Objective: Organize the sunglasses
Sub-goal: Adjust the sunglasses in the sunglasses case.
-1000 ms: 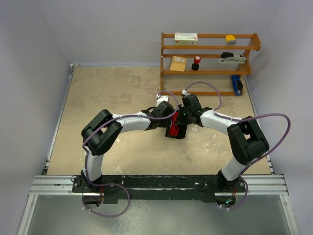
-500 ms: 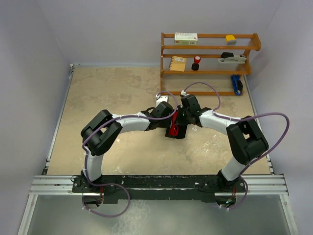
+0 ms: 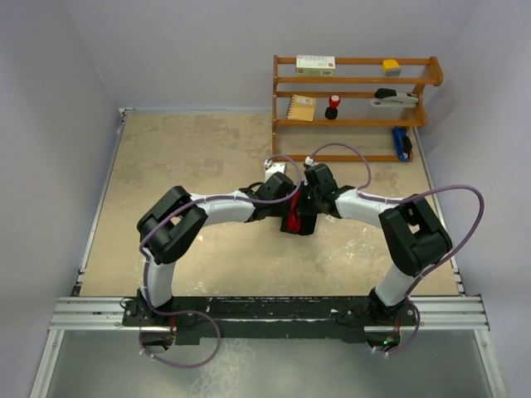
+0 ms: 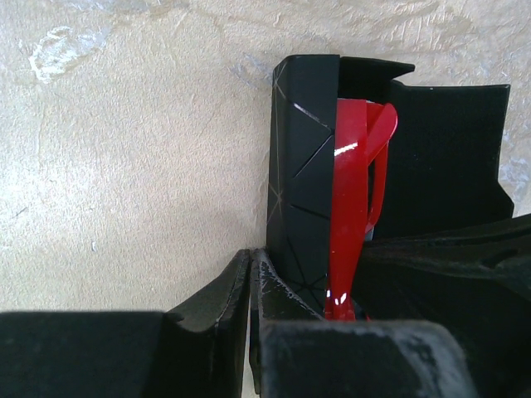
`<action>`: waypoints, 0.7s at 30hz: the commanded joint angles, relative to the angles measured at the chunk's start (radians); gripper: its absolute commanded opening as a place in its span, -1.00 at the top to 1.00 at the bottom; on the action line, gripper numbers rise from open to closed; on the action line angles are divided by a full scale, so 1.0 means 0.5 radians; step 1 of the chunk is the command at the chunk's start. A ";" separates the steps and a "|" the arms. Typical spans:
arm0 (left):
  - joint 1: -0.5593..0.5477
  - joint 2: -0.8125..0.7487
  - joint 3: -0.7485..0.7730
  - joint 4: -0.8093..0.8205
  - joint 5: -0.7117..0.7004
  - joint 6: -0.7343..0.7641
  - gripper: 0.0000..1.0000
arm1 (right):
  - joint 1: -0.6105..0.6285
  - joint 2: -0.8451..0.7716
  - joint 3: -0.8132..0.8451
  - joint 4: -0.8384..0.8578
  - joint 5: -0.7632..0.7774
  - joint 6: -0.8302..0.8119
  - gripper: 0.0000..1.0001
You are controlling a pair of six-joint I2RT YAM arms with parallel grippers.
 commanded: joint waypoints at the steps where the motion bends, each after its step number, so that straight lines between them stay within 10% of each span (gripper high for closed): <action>1: -0.028 -0.096 0.026 0.040 0.028 -0.035 1.00 | 0.021 0.017 -0.015 0.040 -0.011 0.018 1.00; 21: -0.042 -0.070 0.049 0.043 0.033 -0.048 1.00 | 0.061 0.106 0.011 0.083 -0.022 0.054 1.00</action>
